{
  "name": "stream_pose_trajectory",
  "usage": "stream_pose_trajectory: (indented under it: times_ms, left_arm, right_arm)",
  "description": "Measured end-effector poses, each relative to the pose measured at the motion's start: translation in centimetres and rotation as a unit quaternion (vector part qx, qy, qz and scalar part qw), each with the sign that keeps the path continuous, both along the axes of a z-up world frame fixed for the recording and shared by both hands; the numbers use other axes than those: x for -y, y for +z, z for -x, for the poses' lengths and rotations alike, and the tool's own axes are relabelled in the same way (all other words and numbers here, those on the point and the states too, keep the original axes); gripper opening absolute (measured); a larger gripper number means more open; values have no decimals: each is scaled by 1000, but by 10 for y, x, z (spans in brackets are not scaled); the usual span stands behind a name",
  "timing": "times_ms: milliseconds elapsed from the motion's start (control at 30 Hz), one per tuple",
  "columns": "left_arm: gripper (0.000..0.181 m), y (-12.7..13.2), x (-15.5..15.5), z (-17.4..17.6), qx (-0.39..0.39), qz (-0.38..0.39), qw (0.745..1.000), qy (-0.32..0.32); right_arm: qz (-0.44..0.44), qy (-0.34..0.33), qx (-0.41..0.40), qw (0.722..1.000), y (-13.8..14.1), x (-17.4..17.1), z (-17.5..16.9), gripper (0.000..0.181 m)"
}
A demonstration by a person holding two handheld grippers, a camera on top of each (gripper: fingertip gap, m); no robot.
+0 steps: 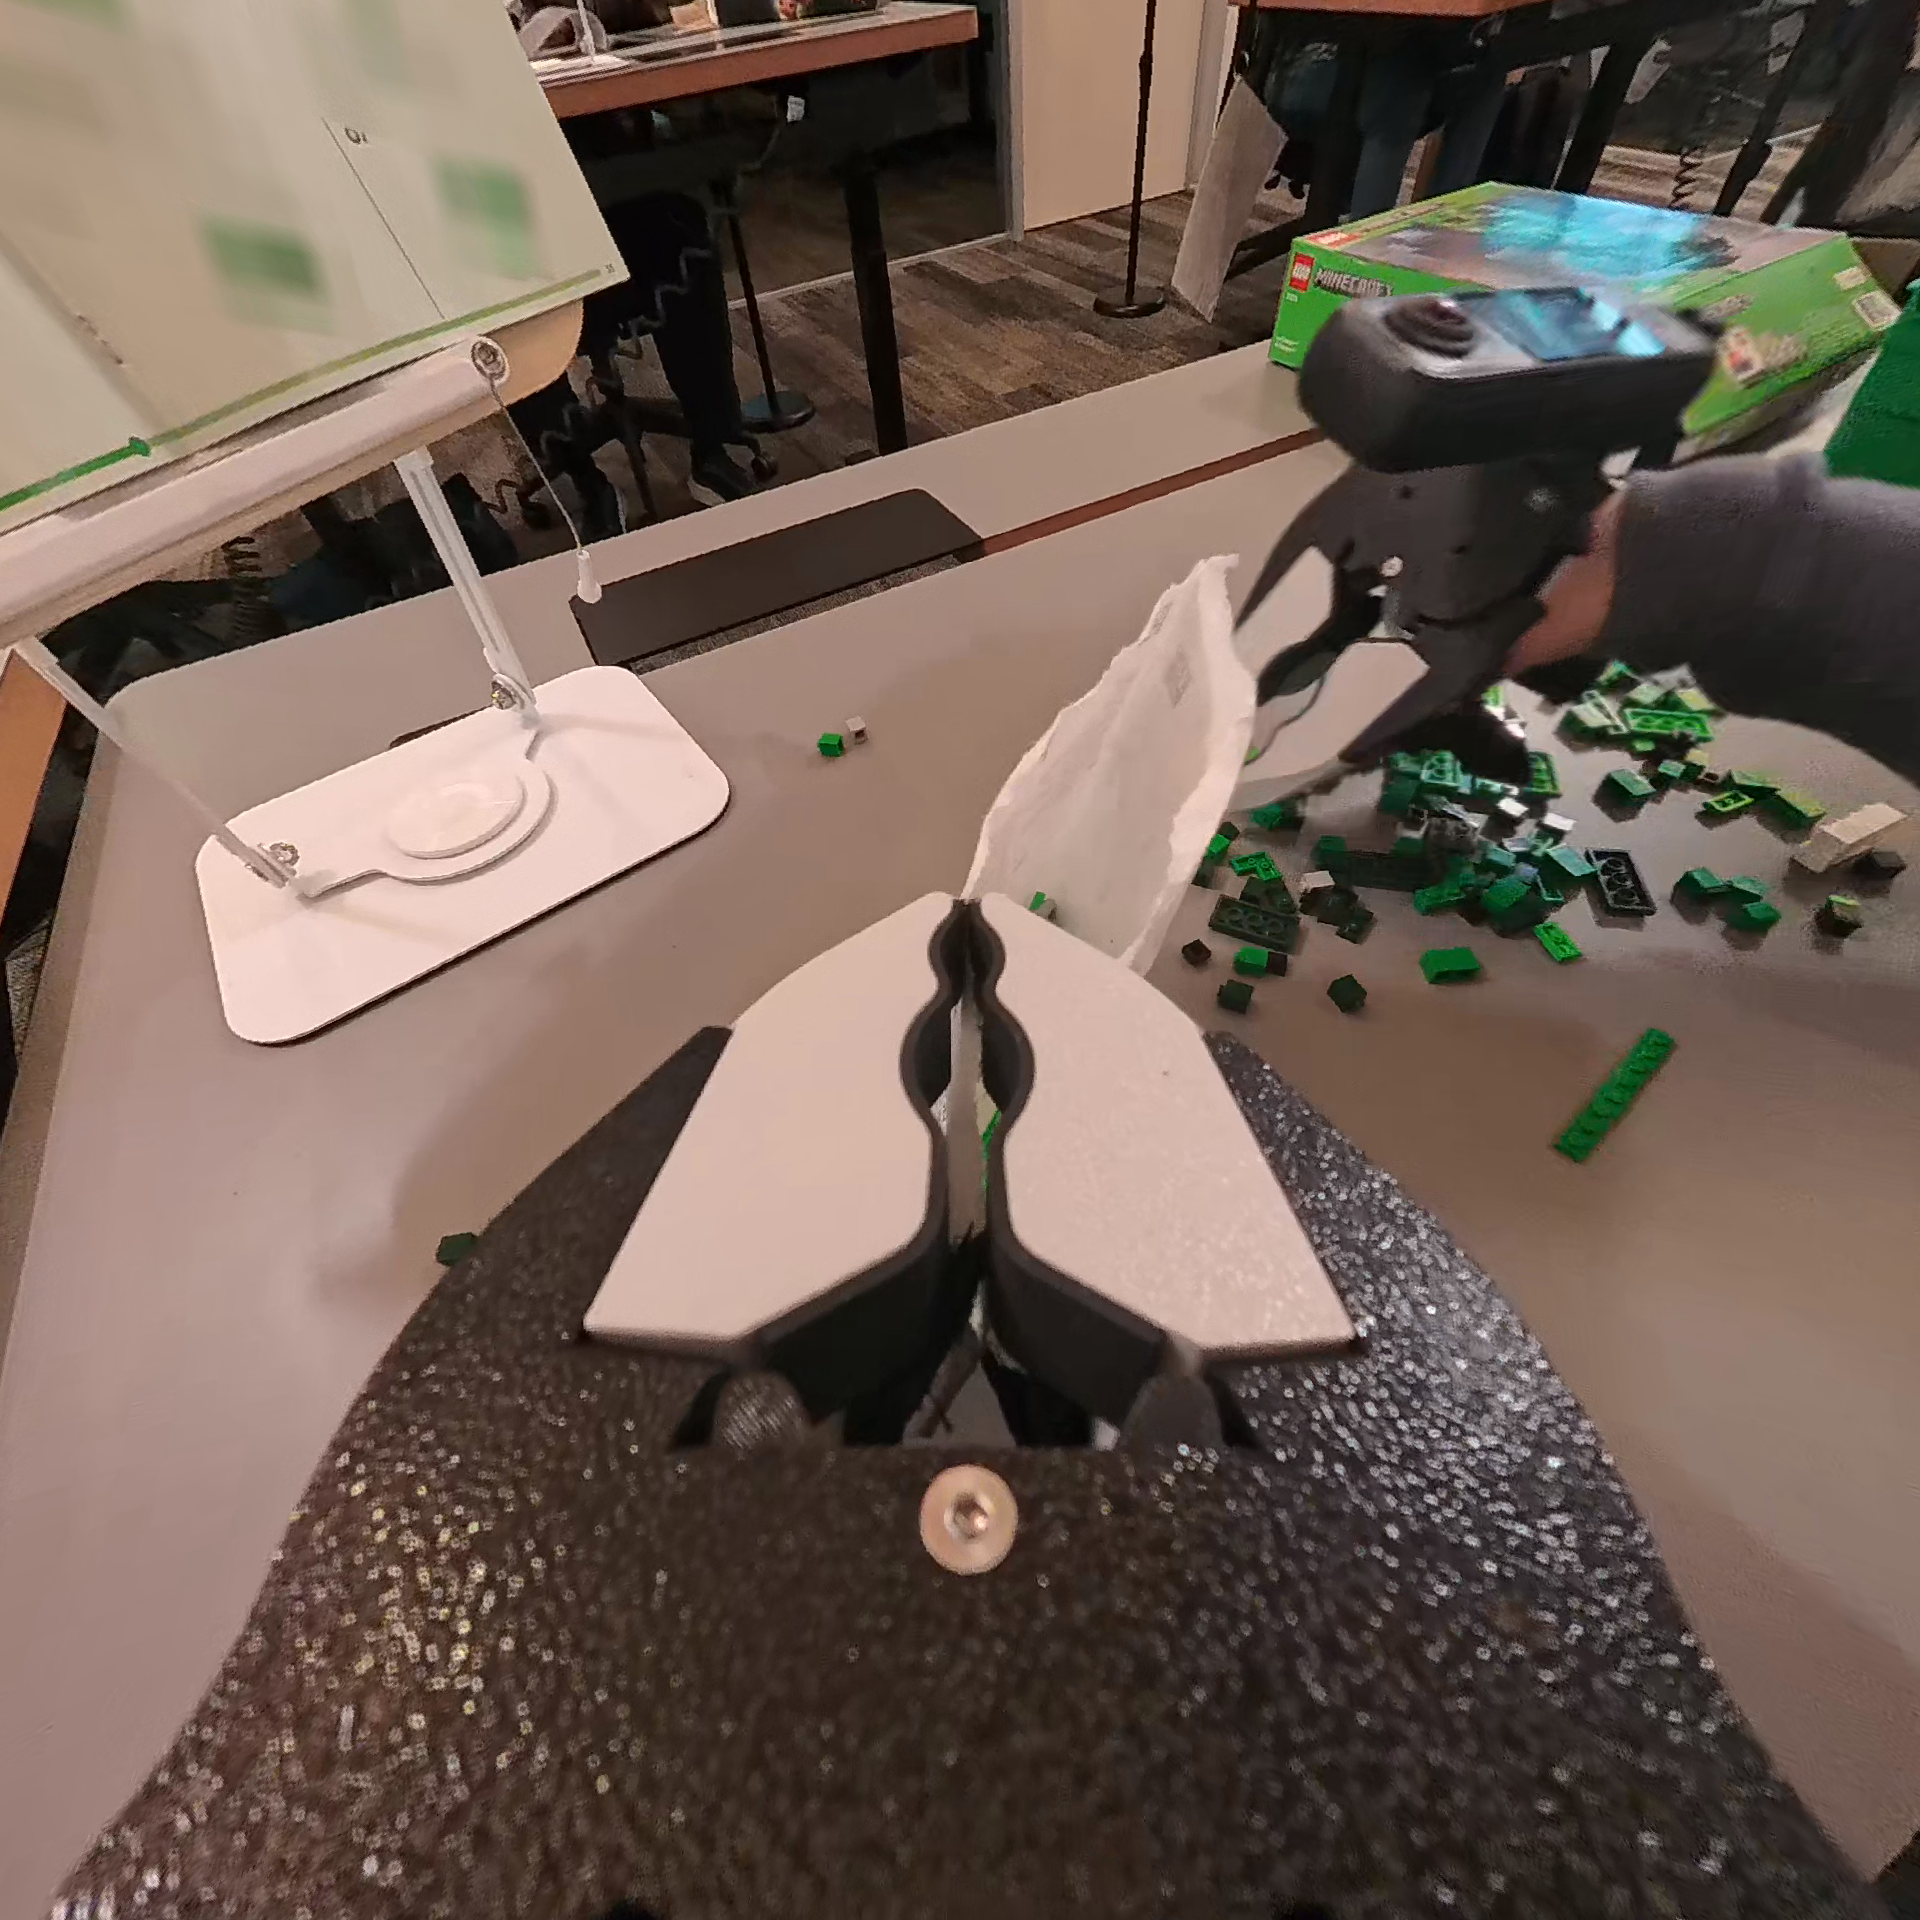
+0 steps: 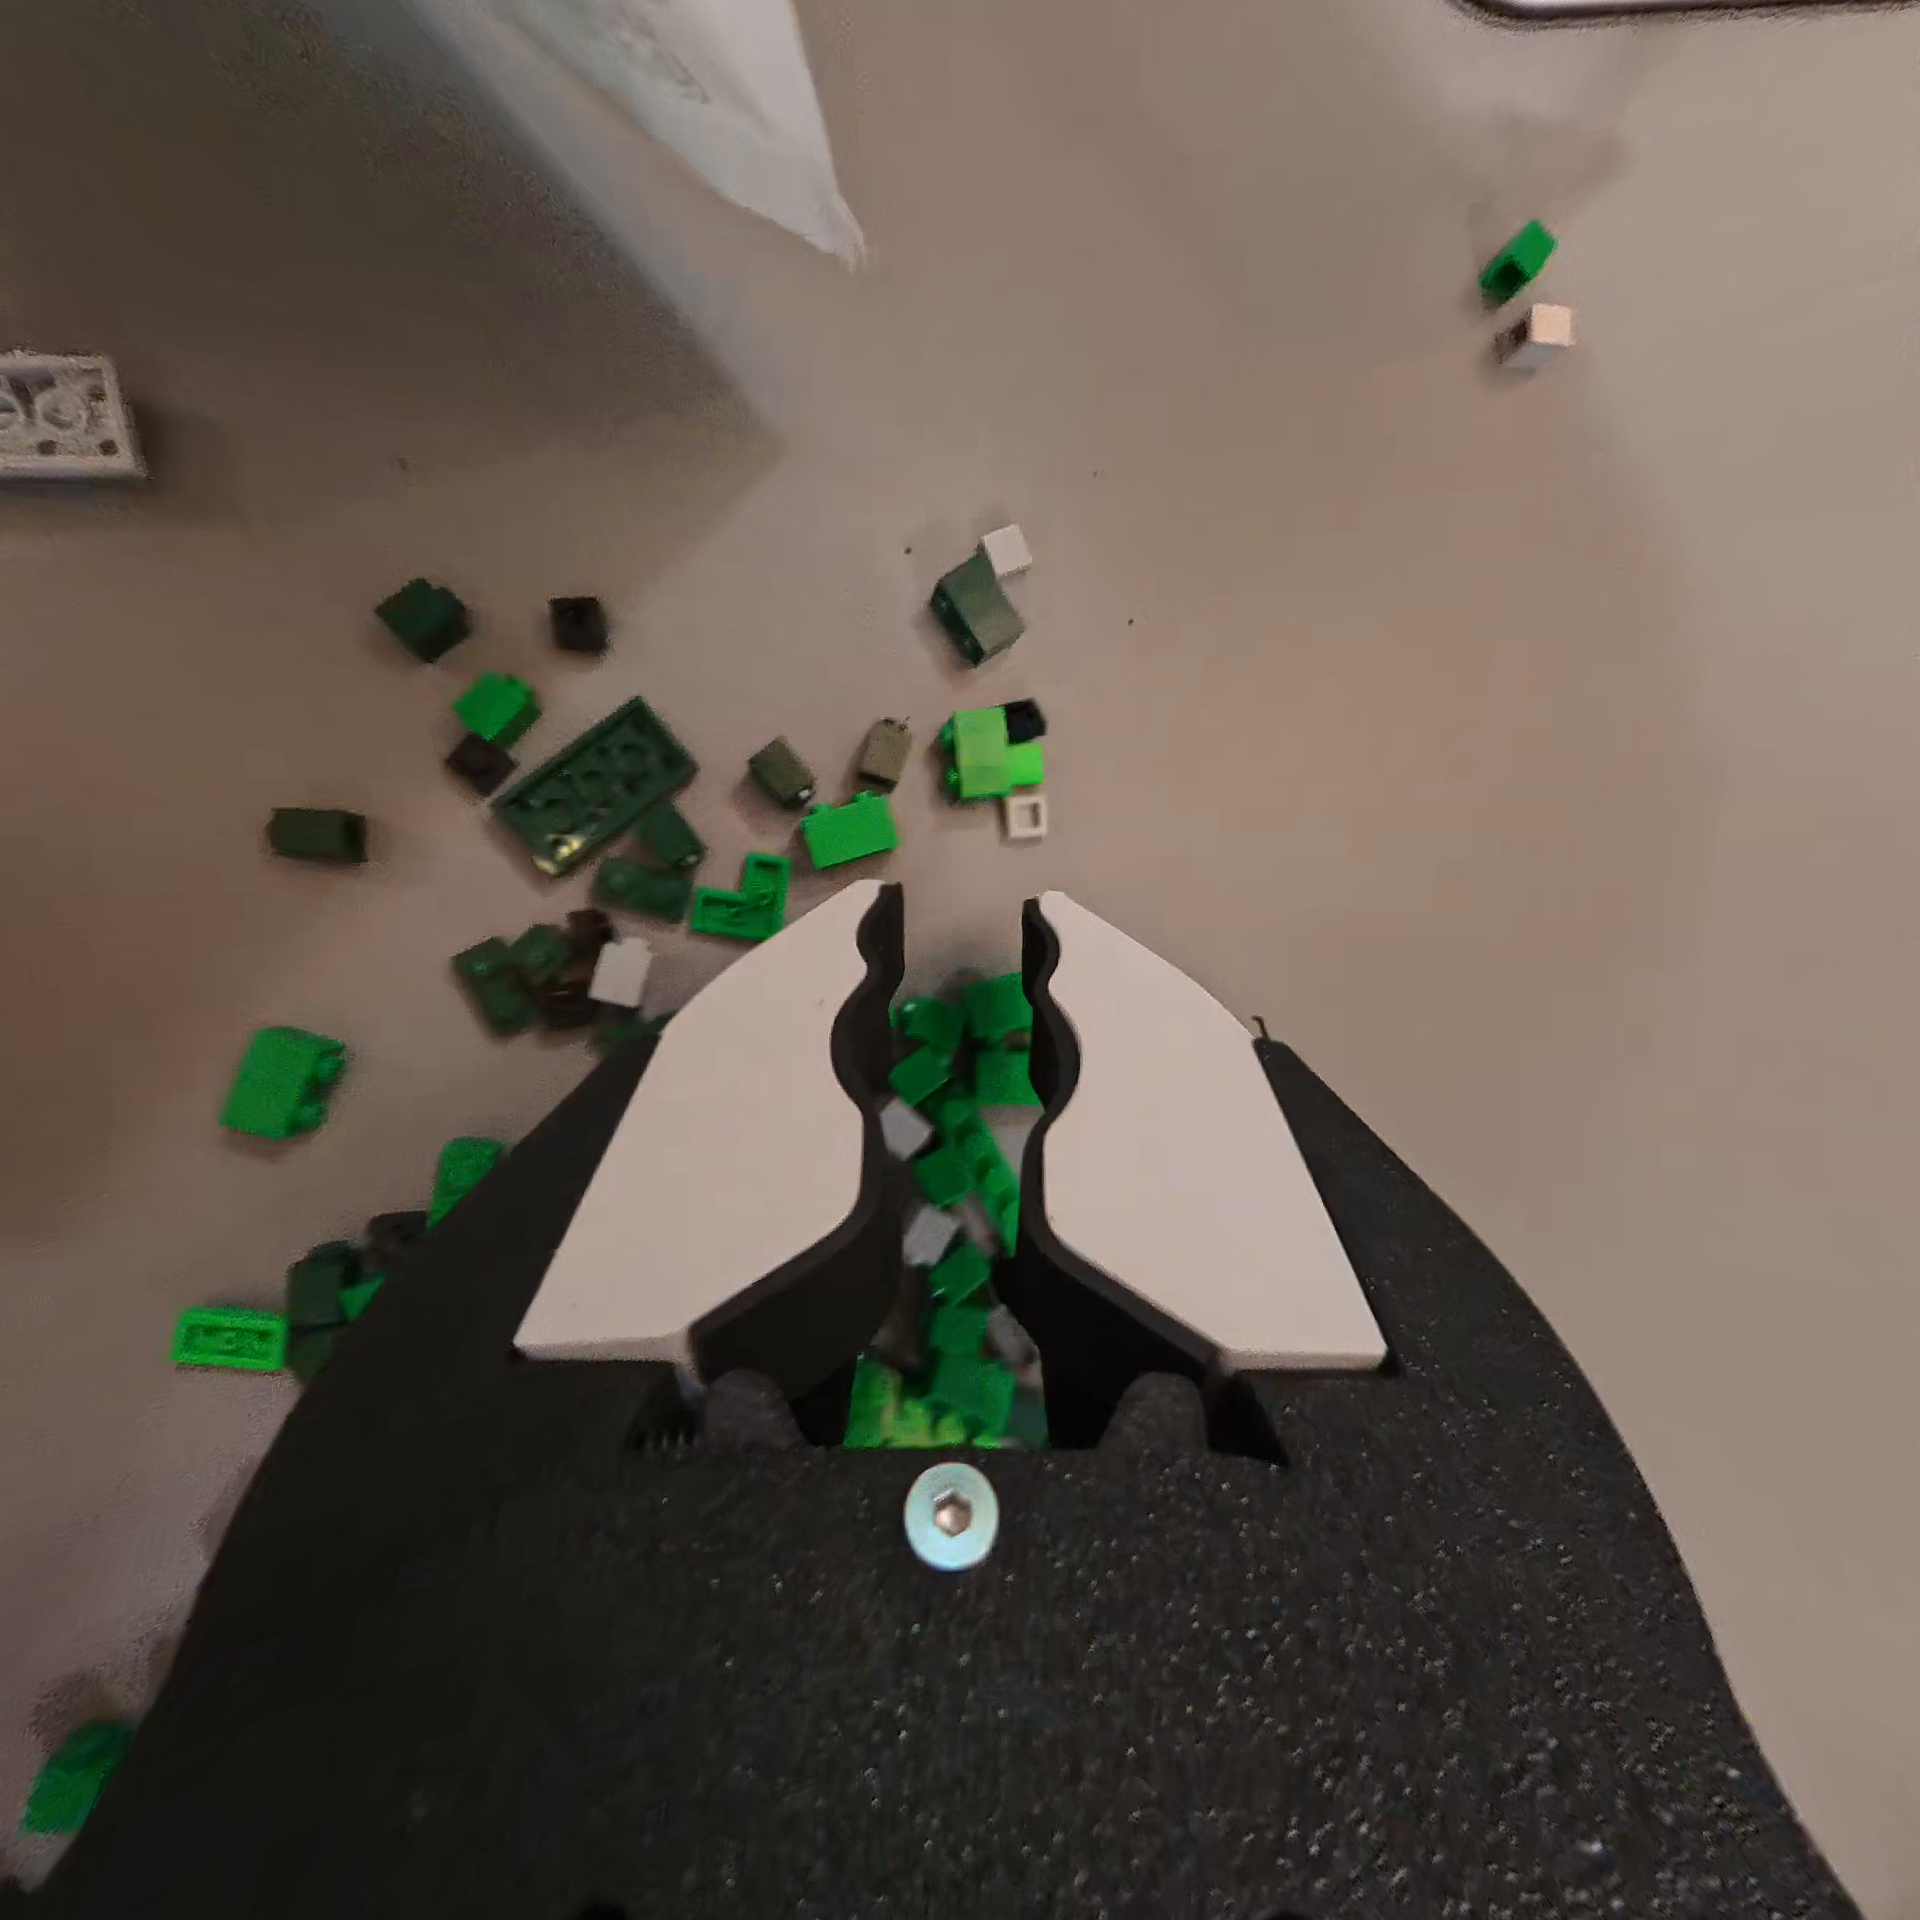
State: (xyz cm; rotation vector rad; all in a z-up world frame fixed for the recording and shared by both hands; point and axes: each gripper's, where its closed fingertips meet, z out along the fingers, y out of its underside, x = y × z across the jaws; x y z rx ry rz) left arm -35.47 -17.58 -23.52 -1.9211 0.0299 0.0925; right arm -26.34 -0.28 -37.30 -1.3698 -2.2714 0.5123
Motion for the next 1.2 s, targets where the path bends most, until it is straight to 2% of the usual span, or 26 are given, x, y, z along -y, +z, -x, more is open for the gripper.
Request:
stream_pose_trajectory:
  times_ms: [233,633,700,767,900,967,1067,1200]
  left_arm:
    - [0,-4,2,8,6,3,1000,9]
    - [0,-4,5,14,10,0,1000,16]
    - [0,-4,3,13,9,1,1000,15]
    - [0,-5,2,12,8,3,1000,15]
    - [0,-7,-1,9,7,7,1000,11]
    - [0,-8,-2,7,5,10,1000,8]
    - [0,-8,-4,3,0,13,1000,4]
    - [0,-7,-4,3,-2,10,1000,2]
  right_arm:
    - [50,52,56,996,-12,-9,15,20]
    - [31,95,27,995,-12,-6,17,7]
    - [23,98,0,995,1,-5,17,6]
    - [27,114,-54,992,33,9,19,6]
    - [7,189,-181,965,112,67,29,6]
    - [-21,225,-216,950,136,94,35,6]
    - [-54,262,-228,936,151,121,45,6]
    - [-76,275,-204,936,147,132,56,7]
